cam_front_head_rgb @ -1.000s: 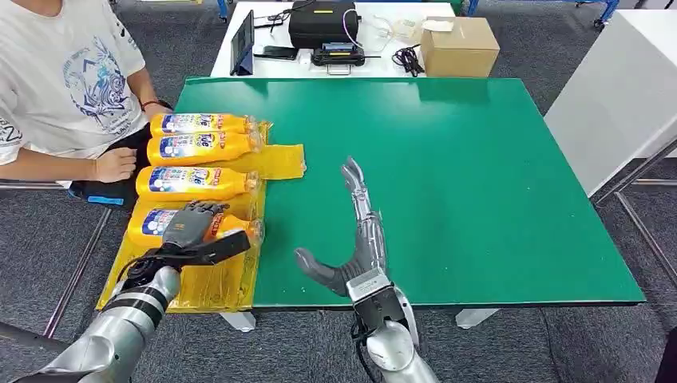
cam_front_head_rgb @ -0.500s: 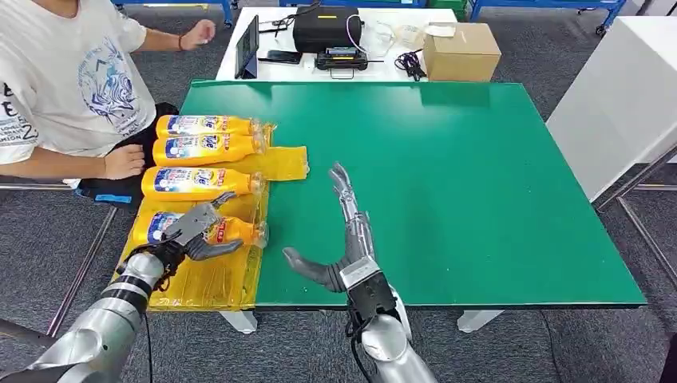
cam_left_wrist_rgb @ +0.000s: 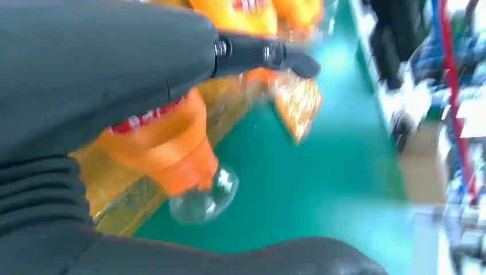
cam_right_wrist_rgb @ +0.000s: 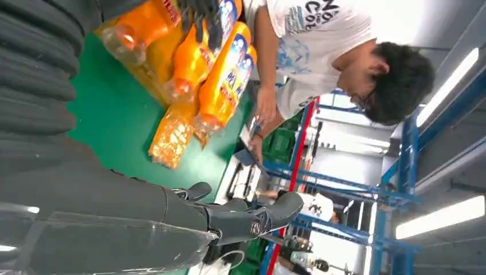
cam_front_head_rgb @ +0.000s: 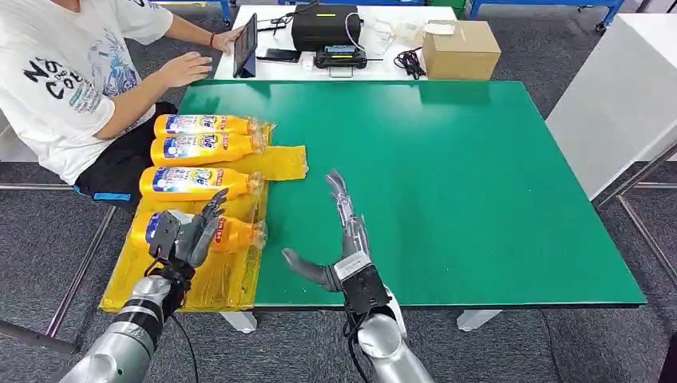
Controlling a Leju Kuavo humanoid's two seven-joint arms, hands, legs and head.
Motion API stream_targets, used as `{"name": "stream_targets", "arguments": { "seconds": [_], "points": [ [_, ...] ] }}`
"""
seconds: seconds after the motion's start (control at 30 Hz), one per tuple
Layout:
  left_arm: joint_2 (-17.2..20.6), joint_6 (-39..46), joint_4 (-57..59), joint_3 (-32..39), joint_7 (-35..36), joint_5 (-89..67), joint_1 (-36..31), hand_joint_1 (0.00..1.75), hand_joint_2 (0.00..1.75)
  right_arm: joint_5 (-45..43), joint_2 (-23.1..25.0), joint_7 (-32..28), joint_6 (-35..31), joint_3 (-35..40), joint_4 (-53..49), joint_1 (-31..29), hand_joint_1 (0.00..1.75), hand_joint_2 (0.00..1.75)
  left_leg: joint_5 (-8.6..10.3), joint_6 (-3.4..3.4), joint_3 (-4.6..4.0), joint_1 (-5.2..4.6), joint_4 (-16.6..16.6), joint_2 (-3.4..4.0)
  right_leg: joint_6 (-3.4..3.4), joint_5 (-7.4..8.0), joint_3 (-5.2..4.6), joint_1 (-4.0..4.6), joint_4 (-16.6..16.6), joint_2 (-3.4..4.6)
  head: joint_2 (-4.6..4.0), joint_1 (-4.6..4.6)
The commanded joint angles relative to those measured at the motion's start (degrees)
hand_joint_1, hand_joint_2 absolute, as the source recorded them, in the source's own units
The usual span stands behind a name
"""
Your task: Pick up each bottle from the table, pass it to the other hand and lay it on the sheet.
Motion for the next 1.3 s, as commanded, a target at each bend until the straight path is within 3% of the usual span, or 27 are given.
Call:
{"name": "stream_targets", "arguments": {
  "seconds": [0.03,0.2,0.3,0.37,0.6,0.67,0.7,0.73,0.8,0.83,0.93,0.97,1.0,1.03,1.17,1.2,1.23,1.27,1.3],
  "points": [
    [-7.44,22.92,-14.59,2.93,-5.21,9.38,1.53,0.00,1.75,1.20,-0.41,-0.18,-4.09,0.19,2.59,-1.10,0.00,1.75,0.06,-0.06,-0.33,0.06,0.07,-0.08,-0.04,0.01,-0.26,0.07,0.03,-0.11,0.00,0.00],
    [-8.06,26.22,-26.77,-1.62,-5.21,15.29,6.60,0.00,1.75,0.50,-1.60,-3.42,-10.91,-0.40,0.44,0.46,0.00,1.75,0.03,0.00,-0.47,0.06,0.03,0.05,0.03,0.03,-0.37,0.06,-0.03,0.03,0.00,0.00],
    [-10.02,20.78,-32.57,-2.95,-3.27,24.22,10.85,0.00,1.75,-0.47,-2.08,-3.34,-14.99,-2.54,-1.15,3.07,0.00,1.75,0.00,0.00,-0.53,0.05,0.03,0.08,0.04,0.01,-0.46,0.05,-0.02,0.05,0.00,0.00],
    [-10.39,20.10,-35.49,-4.79,-2.95,25.24,13.84,0.00,1.75,-0.98,-2.60,-3.44,-15.05,-3.52,-0.97,4.32,0.00,1.75,-0.08,-0.02,-0.48,0.04,0.02,0.04,0.04,-0.06,-0.41,0.04,-0.06,-0.01,0.00,0.00],
    [-10.10,19.77,-35.36,-5.05,-2.87,26.57,14.20,0.00,1.75,-1.29,-2.14,-3.53,-15.21,-3.98,-0.80,4.58,0.00,1.75,-0.09,-0.08,-0.77,0.05,0.05,0.13,0.02,-0.01,-0.76,0.06,-0.02,0.10,0.00,0.00],
    [-11.47,18.28,-38.63,-7.30,-2.60,27.21,19.43,0.00,1.75,-0.88,-2.76,-4.22,-16.67,-5.67,-2.27,7.66,0.00,1.75,-0.04,-0.04,-0.83,0.01,-0.01,0.05,0.06,0.01,-0.80,0.01,-0.08,0.03,0.00,0.00],
    [-12.14,18.17,-39.70,-8.22,-2.75,27.45,21.78,0.07,1.75,-1.74,-2.80,-5.06,-17.22,-6.68,-2.95,9.02,1.13,1.75,-0.10,-0.06,-0.67,0.03,-0.04,0.08,0.03,-0.04,-0.64,0.04,-0.13,0.04,0.00,0.00],
    [-13.05,18.82,-40.76,-9.25,-3.59,27.51,24.59,1.75,1.75,-2.25,-3.36,-5.22,-17.72,-7.18,-3.84,10.47,1.75,1.75,-0.09,-0.03,-0.70,0.01,-0.05,0.08,0.07,-0.03,-0.69,0.01,-0.13,0.05,0.00,-0.02],
    [-13.14,19.67,-41.53,-12.01,-3.84,26.33,27.34,1.75,1.75,-2.81,-3.43,-5.22,-18.38,-7.75,-4.40,11.86,1.75,1.75,-0.14,-0.01,-0.59,-0.02,-0.09,0.06,0.08,-0.09,-0.58,-0.01,-0.17,0.02,0.00,0.00],
    [-13.20,20.22,-41.67,-13.32,-4.07,25.44,28.67,0.00,1.75,-2.89,-3.35,-5.18,-19.16,-8.13,-4.45,12.53,0.00,1.75,-0.25,-0.01,-0.47,0.01,-0.06,0.08,0.07,-0.18,-0.42,0.02,-0.19,0.02,0.00,0.00],
    [-12.48,18.25,-41.89,-16.90,-4.14,24.39,31.15,0.00,1.75,-2.88,-3.78,-5.13,-19.69,-8.32,-3.40,13.46,0.00,1.75,-0.19,-0.03,-0.73,-0.02,-0.02,0.13,0.07,-0.09,-0.71,-0.01,-0.11,0.08,0.00,0.00],
    [-12.30,18.10,-41.96,-18.08,-4.16,23.67,31.87,1.62,1.75,-2.92,-3.71,-5.13,-20.11,-8.45,-2.64,13.66,0.00,1.75,-0.22,-0.04,-0.71,-0.02,-0.03,0.11,0.06,-0.12,-0.69,-0.01,-0.12,0.06,0.00,0.00],
    [-12.15,18.39,-41.99,-19.07,-4.42,22.72,32.28,1.61,1.75,-3.26,-3.65,-5.15,-20.10,-8.44,-2.19,13.79,0.00,1.75,-0.38,-0.04,-0.51,0.02,-0.03,0.19,0.01,-0.21,-0.49,0.03,-0.13,0.12,0.00,0.00],
    [-11.69,18.52,-41.79,-20.21,-4.40,21.31,32.47,0.00,1.75,-3.44,-3.65,-5.22,-20.06,-8.34,-1.95,13.86,0.00,1.75,-0.38,-0.05,-0.45,0.00,-0.06,0.15,0.00,-0.23,-0.40,0.02,-0.20,0.08,0.00,0.00],
    [-11.47,17.64,-41.04,-22.00,-3.63,20.62,33.36,0.00,1.75,-3.48,-3.62,-5.14,-20.44,-8.00,-0.77,13.96,0.00,1.75,-0.35,-0.03,-0.69,0.03,0.00,0.13,0.00,-0.15,-0.67,0.04,-0.14,0.08,0.00,-0.02],
    [-11.56,17.25,-41.03,-22.17,-3.81,20.71,33.63,0.65,1.75,-3.38,-3.85,-5.22,-20.34,-7.67,-0.69,14.03,0.00,1.75,-0.24,0.00,-0.89,-0.01,-0.03,0.12,0.04,-0.06,-0.88,0.00,-0.13,0.09,0.00,0.00],
    [-11.47,16.72,-41.13,-22.70,-4.03,20.57,33.85,1.75,1.75,-3.12,-4.07,-5.22,-20.36,-7.33,-0.82,14.19,1.75,1.75,-0.34,-0.03,-0.68,0.03,-0.03,0.21,0.00,-0.13,-0.69,0.05,-0.16,0.15,0.00,-0.02],
    [-11.33,16.30,-41.41,-23.42,-4.31,20.27,34.08,1.75,1.75,-2.78,-4.31,-5.22,-20.22,-6.90,-0.83,14.41,1.75,1.75,-0.27,-0.01,-0.80,-0.01,-0.05,0.19,0.04,-0.08,-0.81,0.00,-0.14,0.13,0.00,-0.02],
    [-10.96,16.54,-41.57,-24.33,-4.60,19.15,34.16,0.00,1.75,-2.75,-4.28,-5.22,-20.33,-6.79,-0.70,14.56,1.40,1.75,-0.33,-0.02,-0.71,0.02,-0.02,0.24,0.01,-0.12,-0.72,0.04,-0.14,0.15,0.00,-0.02]
  ]
}}
